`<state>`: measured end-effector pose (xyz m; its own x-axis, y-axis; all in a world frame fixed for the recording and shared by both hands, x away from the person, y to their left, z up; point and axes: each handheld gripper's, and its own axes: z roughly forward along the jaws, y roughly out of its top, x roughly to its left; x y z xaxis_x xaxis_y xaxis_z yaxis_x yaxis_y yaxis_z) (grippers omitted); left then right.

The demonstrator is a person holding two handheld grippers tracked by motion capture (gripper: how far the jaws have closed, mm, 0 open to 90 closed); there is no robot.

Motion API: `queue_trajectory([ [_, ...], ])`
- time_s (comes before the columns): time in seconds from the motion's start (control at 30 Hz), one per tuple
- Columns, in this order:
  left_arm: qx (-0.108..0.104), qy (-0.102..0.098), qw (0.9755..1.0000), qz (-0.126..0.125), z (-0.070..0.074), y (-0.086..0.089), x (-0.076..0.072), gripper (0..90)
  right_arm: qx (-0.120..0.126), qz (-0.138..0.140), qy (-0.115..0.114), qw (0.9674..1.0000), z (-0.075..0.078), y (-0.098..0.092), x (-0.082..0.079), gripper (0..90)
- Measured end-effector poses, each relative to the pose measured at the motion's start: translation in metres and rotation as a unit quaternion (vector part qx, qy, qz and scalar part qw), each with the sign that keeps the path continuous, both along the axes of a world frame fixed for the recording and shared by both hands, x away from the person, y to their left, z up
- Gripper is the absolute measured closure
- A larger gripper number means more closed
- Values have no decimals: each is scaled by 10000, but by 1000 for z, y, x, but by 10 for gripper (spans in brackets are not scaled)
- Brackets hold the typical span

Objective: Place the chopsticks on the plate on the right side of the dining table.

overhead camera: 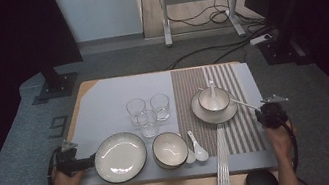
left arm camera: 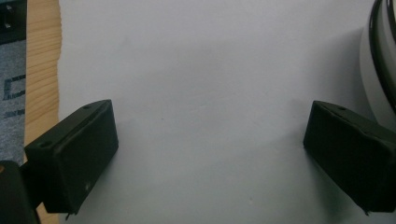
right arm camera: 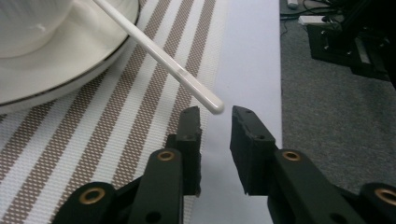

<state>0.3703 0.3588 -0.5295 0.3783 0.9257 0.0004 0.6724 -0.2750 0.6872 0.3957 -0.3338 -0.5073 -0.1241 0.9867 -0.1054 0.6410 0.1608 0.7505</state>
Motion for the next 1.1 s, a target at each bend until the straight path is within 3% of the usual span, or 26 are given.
queue_trajectory([
  [0.23, 1, 2, 10000, -2, 0, 0, 0, 28, 41, -27, 39, 10000, 0, 2, 4, 788],
  [0.7, -1, 3, 10000, -2, 0, 0, 0, 28, 34, 102, 47, 9999, 0, 11, 17, 777],
  [1.1, -1, 2, 10000, -2, 0, 0, 0, 27, 197, 18, 18, 9998, 1, 2, 24, 756],
])
